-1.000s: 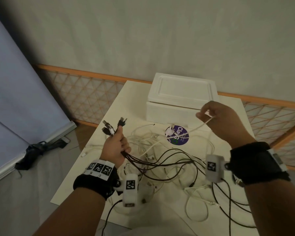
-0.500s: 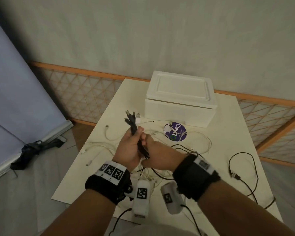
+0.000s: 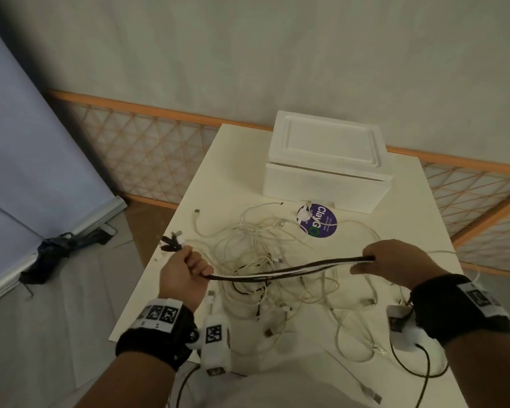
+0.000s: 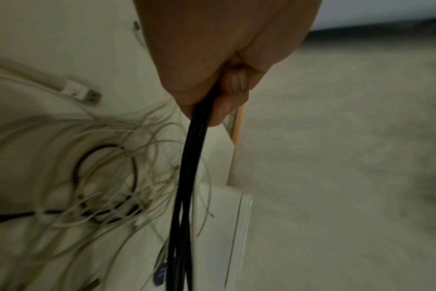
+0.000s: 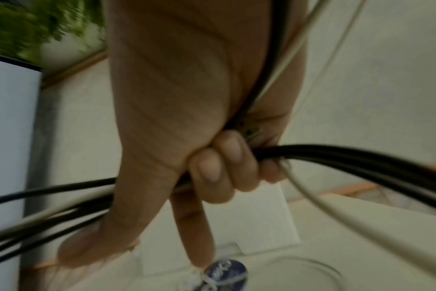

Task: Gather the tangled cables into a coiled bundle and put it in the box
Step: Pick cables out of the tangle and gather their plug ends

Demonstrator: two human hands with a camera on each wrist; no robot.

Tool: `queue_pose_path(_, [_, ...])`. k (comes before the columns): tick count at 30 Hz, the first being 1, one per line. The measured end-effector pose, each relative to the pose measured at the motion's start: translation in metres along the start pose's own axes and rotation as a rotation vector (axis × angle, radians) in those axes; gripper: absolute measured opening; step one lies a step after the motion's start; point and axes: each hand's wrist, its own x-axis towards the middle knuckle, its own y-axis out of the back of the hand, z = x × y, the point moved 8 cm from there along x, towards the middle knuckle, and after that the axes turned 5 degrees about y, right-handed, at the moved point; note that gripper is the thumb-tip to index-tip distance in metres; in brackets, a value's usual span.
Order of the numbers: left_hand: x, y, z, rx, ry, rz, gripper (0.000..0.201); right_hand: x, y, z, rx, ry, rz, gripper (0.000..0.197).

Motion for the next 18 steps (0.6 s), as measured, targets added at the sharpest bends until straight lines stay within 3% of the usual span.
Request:
queue_pose_path(4, [0.0,0.009,-0.035,0.034,0.127,0.006,0.028,-0.008,-0.046,0.002,0.055,-0.099,-0.343,0.084])
queue_pose_path(5, [0.0,0.012,-0.041,0.055,0.138,0.018,0.028,-0.01,-0.052,-0.006,0.11,-0.105,-0.373,0.091])
queue_pose_path(6, [0.0,0.015,-0.045,0.074,0.147,0.031,0.028,-0.008,-0.053,-0.018,0.168,-0.085,-0.339,0.085])
queue_pose_path(9, [0.0,0.024,-0.052,0.107,0.175,0.076,0.03,0.009,-0.037,-0.075,0.342,0.107,-0.009,0.04])
queue_pose_path(11, [0.002,0.033,-0.049,0.151,0.173,0.109,0.035,0.018,-0.032,-0.125,0.346,0.238,0.068,0.023])
queue_pose_path(15, [0.006,0.061,-0.035,0.206,0.115,0.186,0.037,0.035,-0.053,-0.221,0.197,0.532,-0.052,0.022])
queue_pose_path(18, [0.007,0.081,-0.03,0.237,0.093,0.247,0.037,0.046,-0.082,-0.253,0.007,0.595,-0.205,0.031])
